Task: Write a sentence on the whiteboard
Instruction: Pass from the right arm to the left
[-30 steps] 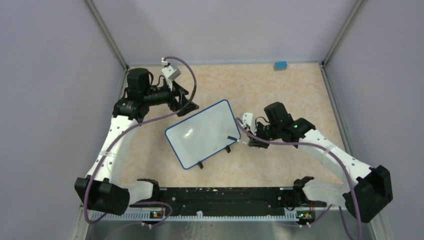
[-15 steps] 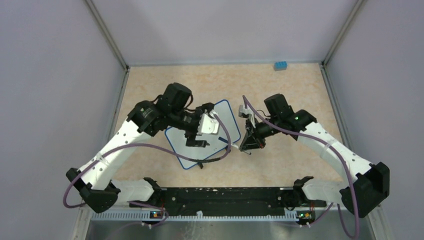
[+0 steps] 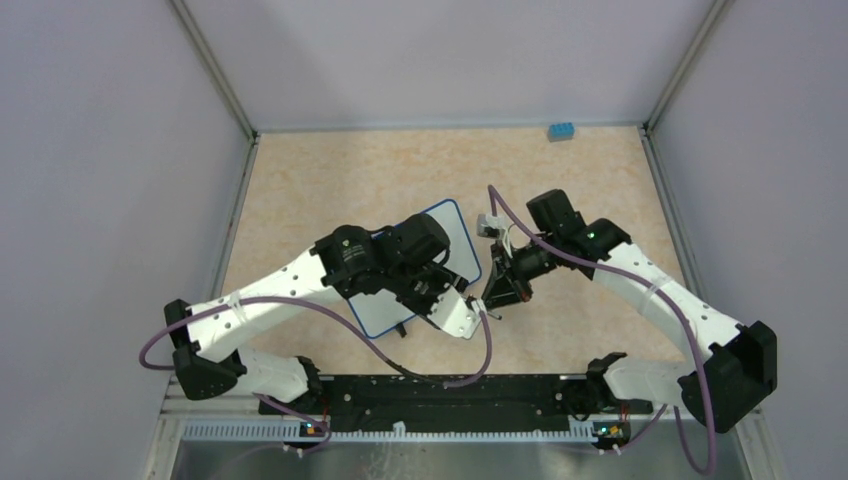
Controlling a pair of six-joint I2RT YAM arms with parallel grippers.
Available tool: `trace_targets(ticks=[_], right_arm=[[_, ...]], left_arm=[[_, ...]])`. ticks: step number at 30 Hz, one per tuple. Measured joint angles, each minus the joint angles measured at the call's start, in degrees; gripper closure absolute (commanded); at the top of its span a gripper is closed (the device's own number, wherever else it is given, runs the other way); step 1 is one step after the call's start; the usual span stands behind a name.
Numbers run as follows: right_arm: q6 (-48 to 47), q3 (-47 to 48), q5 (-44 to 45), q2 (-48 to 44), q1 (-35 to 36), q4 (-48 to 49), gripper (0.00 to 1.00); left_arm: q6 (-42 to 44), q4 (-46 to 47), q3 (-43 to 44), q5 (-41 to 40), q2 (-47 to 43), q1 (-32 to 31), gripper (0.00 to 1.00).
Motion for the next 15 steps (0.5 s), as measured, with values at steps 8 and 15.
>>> trace_targets(ticks=[8,15], right_arm=[[-0.02,0.0,-1.86,0.0,0.02,-1.44,0.94],[5.01,0.04,-3.93,-0.26,-3.06,1.49,0.13]], left_arm=[[-2.21,3.63,-3.26,-4.35,-0.02,-0.87,1.0],[-8.79,6.25,-5.07,-0.96,-1.09,2.23,1.0]])
